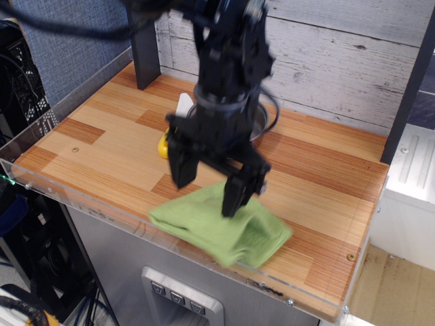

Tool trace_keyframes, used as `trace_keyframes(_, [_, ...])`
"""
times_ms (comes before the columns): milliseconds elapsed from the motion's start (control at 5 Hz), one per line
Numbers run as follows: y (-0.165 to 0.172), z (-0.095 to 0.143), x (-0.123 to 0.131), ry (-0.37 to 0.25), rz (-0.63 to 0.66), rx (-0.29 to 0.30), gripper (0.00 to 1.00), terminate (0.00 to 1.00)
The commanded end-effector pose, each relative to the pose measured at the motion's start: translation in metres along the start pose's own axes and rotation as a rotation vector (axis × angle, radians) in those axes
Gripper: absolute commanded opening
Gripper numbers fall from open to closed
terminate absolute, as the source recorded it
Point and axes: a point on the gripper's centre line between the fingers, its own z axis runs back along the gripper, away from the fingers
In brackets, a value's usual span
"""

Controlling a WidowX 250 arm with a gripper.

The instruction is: Place the green towel on the front right edge of the table

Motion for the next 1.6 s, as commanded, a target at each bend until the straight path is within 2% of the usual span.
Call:
trace_keyframes(0, [0.025,0.036,0.021,-0.098,0.036,0.022,1.00,0.00])
trace_keyframes(600, [0.028,0.063,0.010,-0.113,0.048,0.064,1.00,0.00])
trace_keyframes(1000, [0.044,0.078,0.004,-0.138,0.091,-0.013,1.00,0.00])
trace_keyframes(1200, [0.057,0.077,0.005,-0.063,0.085,-0.030,1.00,0.00])
trace_keyframes(1400, [0.057,0.077,0.005,-0.063,0.085,-0.030,1.00,0.00])
